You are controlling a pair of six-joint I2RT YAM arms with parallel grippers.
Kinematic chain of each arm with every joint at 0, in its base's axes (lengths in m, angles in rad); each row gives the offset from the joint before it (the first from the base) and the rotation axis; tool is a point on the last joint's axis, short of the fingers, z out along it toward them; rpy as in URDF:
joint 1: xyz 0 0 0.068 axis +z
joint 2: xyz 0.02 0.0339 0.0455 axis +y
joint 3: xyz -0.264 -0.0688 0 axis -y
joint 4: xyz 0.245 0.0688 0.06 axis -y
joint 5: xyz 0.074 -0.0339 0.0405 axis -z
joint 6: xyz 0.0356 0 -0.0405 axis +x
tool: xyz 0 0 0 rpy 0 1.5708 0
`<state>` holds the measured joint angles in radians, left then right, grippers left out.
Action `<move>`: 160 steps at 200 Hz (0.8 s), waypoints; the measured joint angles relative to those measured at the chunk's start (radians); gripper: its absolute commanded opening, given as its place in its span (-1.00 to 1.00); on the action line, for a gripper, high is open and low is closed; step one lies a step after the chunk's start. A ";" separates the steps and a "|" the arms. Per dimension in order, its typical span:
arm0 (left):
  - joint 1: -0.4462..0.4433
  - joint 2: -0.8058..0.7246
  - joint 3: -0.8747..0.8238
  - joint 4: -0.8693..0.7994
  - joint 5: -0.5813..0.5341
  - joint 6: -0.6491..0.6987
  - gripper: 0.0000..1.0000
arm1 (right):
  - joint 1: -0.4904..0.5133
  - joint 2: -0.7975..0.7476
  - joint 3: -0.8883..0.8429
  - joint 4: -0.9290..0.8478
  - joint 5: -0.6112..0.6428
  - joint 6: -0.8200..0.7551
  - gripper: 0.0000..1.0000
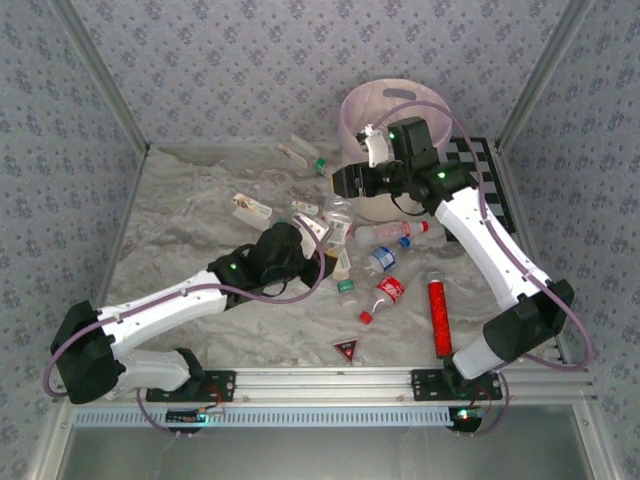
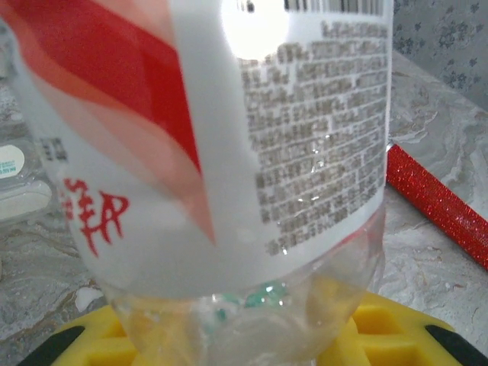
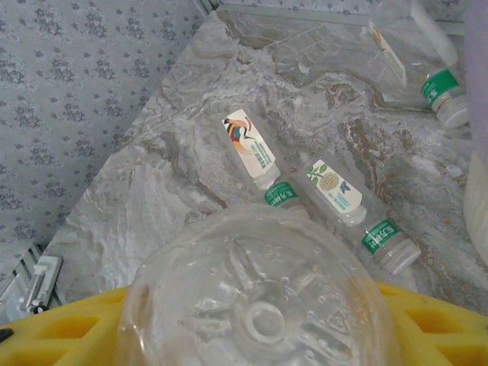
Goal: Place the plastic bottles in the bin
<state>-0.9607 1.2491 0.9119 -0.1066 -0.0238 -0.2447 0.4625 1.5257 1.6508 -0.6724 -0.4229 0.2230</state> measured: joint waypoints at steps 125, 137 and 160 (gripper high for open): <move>-0.002 -0.103 -0.050 0.030 -0.108 -0.072 0.98 | -0.207 -0.028 0.336 0.345 0.467 -0.084 -0.31; -0.002 -0.113 -0.059 0.025 -0.127 -0.082 0.98 | -0.212 0.011 0.357 0.392 0.517 -0.115 -0.33; -0.002 -0.135 -0.072 0.013 -0.153 -0.098 0.98 | -0.214 0.135 0.442 0.443 0.584 -0.171 -0.37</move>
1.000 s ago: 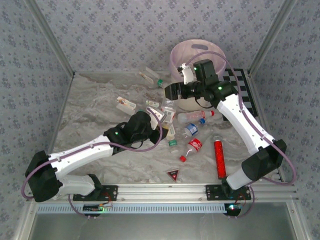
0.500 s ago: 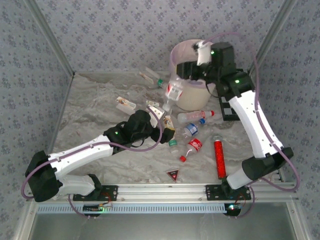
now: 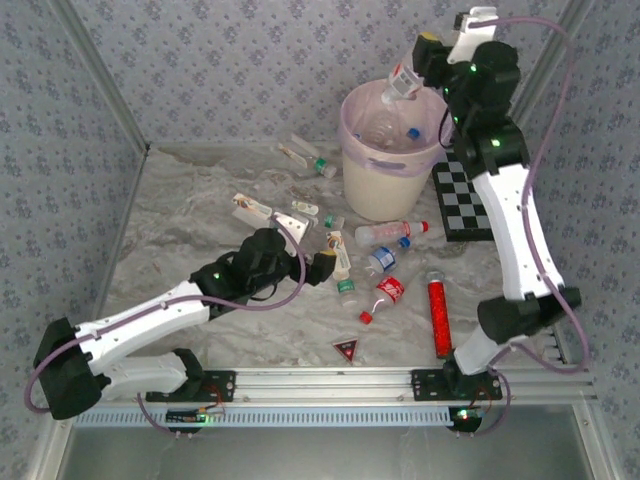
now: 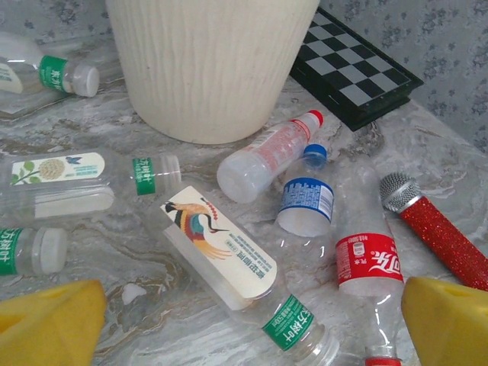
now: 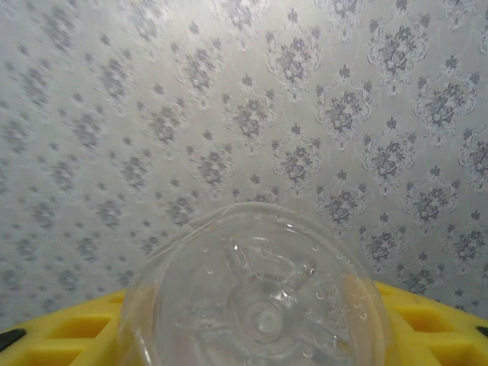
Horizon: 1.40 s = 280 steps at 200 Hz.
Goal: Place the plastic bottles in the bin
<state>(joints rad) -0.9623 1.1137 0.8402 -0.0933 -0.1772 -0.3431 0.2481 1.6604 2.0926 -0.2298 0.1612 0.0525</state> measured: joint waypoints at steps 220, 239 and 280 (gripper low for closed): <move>0.053 -0.243 -0.099 -0.180 -0.127 -0.251 0.83 | 0.015 0.680 0.432 -0.358 -0.027 -0.101 -0.21; 0.064 -0.243 -0.099 -0.190 -0.127 -0.263 0.84 | 0.015 0.680 0.428 -0.356 -0.027 -0.090 -0.13; 0.093 -0.244 -0.099 -0.204 -0.127 -0.301 0.88 | 0.014 0.680 0.386 -0.343 -0.026 -0.060 0.18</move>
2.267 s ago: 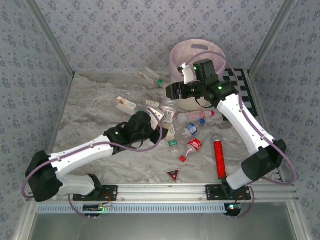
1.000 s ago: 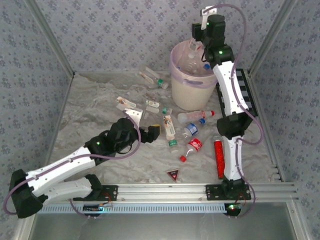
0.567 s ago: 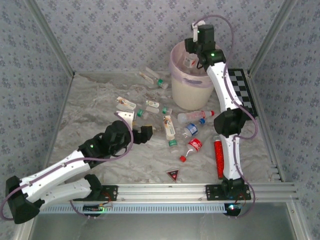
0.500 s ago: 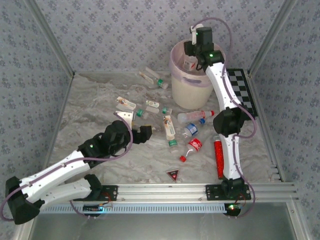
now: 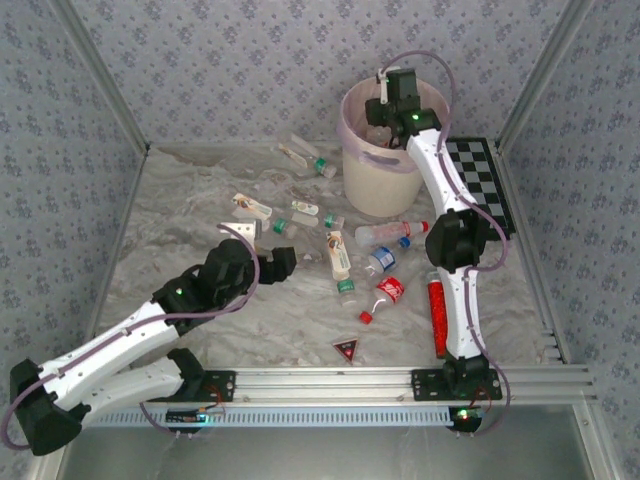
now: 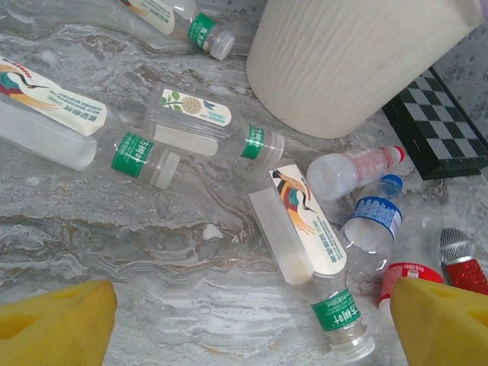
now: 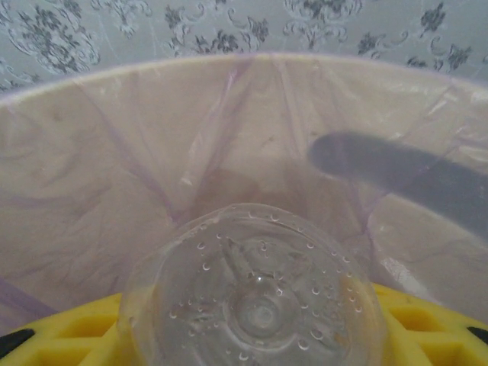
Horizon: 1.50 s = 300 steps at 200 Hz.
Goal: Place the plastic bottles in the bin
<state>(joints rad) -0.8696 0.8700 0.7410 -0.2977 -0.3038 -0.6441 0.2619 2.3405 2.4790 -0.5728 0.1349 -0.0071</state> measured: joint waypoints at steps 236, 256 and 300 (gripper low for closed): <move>0.319 0.958 0.797 0.001 0.167 -0.375 0.96 | -0.017 -0.795 -0.549 -0.224 -0.011 0.089 1.00; 0.339 1.083 0.917 -0.011 0.205 -0.411 0.95 | 0.001 -0.970 -0.710 -0.216 -0.011 0.116 0.99; 0.351 1.402 1.349 -0.162 0.249 -0.454 0.96 | -0.012 -1.198 -0.900 -0.192 -0.009 0.180 0.99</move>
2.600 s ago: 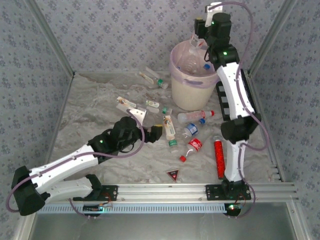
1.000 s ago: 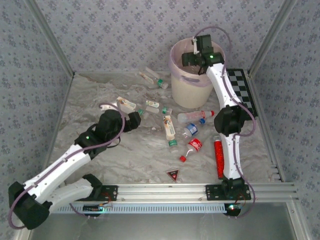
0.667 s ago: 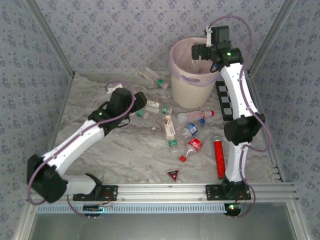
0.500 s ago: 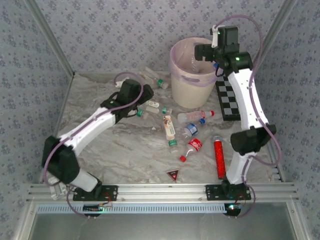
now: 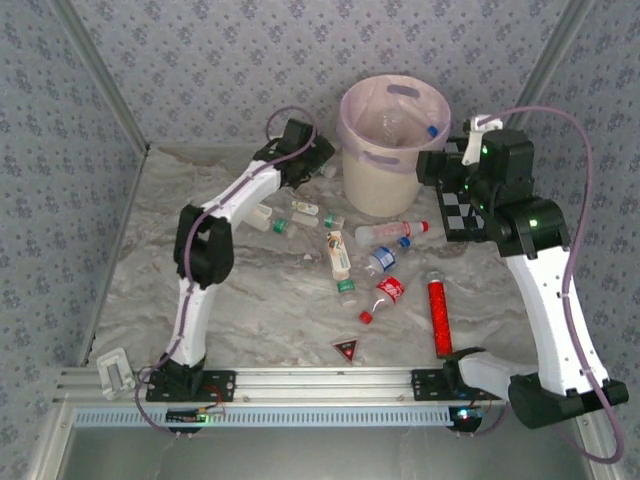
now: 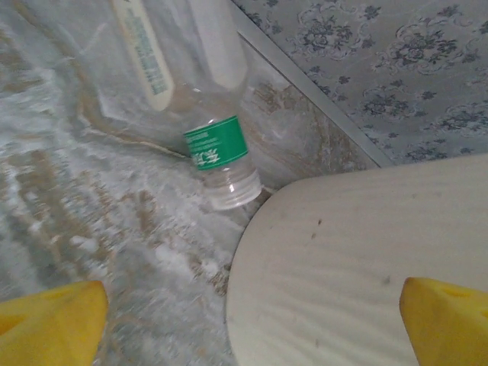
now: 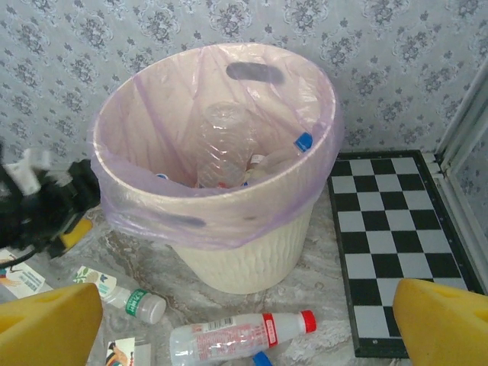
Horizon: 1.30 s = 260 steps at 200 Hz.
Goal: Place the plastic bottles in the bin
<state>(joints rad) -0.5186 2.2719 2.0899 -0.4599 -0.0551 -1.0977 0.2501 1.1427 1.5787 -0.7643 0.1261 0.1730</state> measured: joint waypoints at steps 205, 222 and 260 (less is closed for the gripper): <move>0.068 0.496 0.505 -0.033 0.172 -0.285 0.53 | -0.053 -0.062 -0.082 0.051 0.021 0.019 1.00; 0.074 0.506 0.509 -0.003 0.182 -0.316 0.48 | -0.053 -0.066 -0.082 0.051 0.028 0.019 0.99; 0.081 0.520 0.511 0.024 0.187 -0.351 0.22 | -0.053 -0.067 -0.090 0.057 0.035 0.019 0.99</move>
<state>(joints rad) -0.4374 2.7918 2.6007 -0.4362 0.1314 -1.4487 0.1967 1.0760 1.4887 -0.7071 0.1616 0.1917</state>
